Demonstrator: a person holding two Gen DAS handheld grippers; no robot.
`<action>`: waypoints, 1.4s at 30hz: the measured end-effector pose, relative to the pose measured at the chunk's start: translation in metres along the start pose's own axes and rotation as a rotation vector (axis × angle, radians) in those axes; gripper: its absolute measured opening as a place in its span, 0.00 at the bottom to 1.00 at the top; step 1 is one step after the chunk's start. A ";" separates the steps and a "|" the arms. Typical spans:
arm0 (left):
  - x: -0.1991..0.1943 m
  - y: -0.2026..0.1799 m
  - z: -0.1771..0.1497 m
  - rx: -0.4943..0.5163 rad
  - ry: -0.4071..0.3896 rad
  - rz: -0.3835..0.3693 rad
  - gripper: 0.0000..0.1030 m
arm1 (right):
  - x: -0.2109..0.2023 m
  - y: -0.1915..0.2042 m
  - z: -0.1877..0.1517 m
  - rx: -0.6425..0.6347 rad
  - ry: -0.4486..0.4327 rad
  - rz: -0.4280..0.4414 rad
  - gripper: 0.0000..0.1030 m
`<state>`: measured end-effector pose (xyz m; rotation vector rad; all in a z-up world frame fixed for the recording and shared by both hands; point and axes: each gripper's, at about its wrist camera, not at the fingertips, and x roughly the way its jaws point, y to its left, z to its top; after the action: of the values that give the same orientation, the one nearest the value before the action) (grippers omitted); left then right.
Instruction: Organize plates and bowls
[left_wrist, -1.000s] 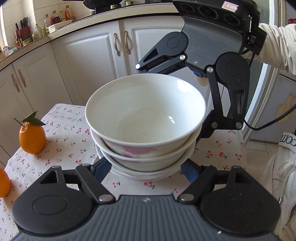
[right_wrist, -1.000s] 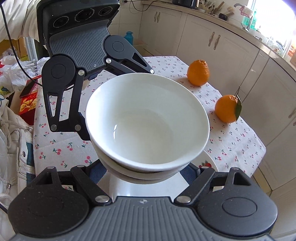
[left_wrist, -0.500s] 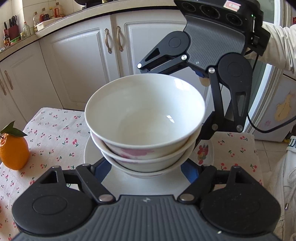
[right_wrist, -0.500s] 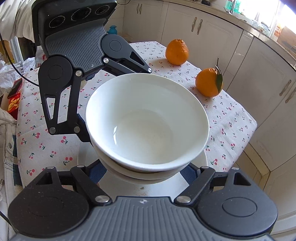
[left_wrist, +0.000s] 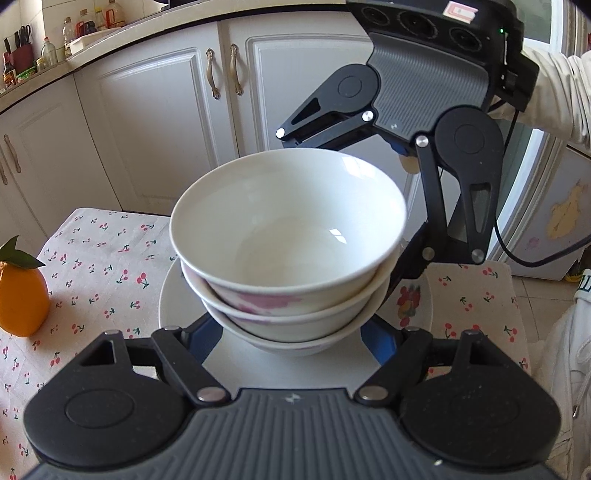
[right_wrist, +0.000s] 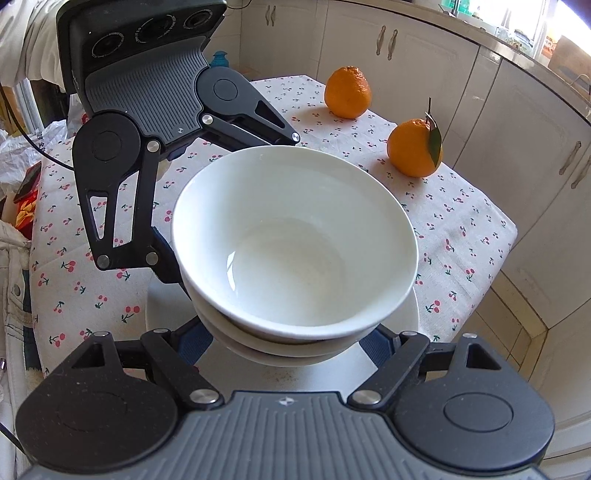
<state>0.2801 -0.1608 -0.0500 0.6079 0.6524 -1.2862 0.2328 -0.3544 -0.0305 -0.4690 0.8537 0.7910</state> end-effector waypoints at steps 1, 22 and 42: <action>0.000 0.000 0.000 0.001 -0.001 0.000 0.79 | 0.000 0.000 0.000 0.003 -0.001 0.000 0.86; -0.027 -0.025 -0.006 0.029 -0.086 0.157 0.97 | -0.023 0.014 -0.004 0.067 -0.071 -0.060 1.00; -0.124 -0.114 -0.025 -0.476 -0.310 0.660 1.00 | -0.083 0.128 0.001 0.710 -0.211 -0.701 1.00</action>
<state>0.1462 -0.0805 0.0187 0.1872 0.4209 -0.5561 0.1006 -0.3085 0.0291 -0.0263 0.6493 -0.1270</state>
